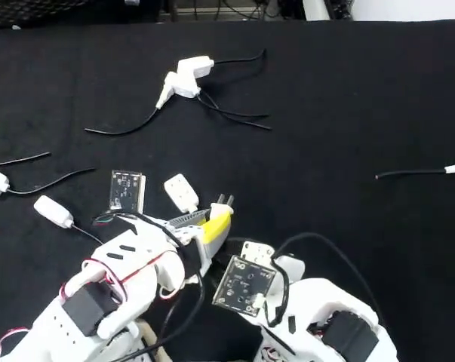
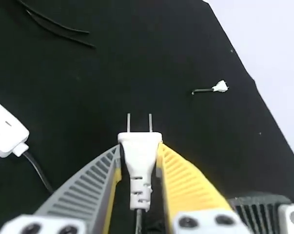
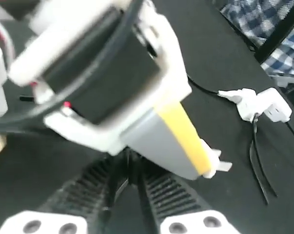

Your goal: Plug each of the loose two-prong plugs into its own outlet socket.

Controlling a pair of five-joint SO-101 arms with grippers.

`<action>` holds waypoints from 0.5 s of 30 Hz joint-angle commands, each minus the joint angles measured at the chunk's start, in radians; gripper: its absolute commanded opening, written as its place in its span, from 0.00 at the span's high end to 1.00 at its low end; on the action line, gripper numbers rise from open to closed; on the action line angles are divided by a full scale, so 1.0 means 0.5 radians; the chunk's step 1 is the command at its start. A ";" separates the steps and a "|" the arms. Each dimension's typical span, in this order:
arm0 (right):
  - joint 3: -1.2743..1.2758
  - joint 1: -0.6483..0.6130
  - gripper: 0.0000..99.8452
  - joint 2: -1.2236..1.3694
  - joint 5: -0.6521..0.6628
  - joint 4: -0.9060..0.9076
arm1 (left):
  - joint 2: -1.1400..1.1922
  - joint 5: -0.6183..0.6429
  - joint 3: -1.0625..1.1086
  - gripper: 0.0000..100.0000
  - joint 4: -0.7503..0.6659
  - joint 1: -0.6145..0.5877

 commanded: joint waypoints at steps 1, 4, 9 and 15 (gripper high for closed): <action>-0.192 -0.012 0.99 -0.124 0.012 -0.009 | 0.031 -0.012 0.091 0.97 -0.104 0.029; -0.176 -0.012 0.99 -0.124 0.009 -0.009 | 0.018 -0.009 0.124 0.97 -0.144 0.017; -0.161 -0.012 0.99 -0.124 0.003 -0.015 | 0.025 0.086 0.130 0.97 -0.144 0.011; -0.161 -0.012 0.99 -0.124 0.000 -0.018 | 0.031 0.098 0.265 0.97 -0.362 -0.103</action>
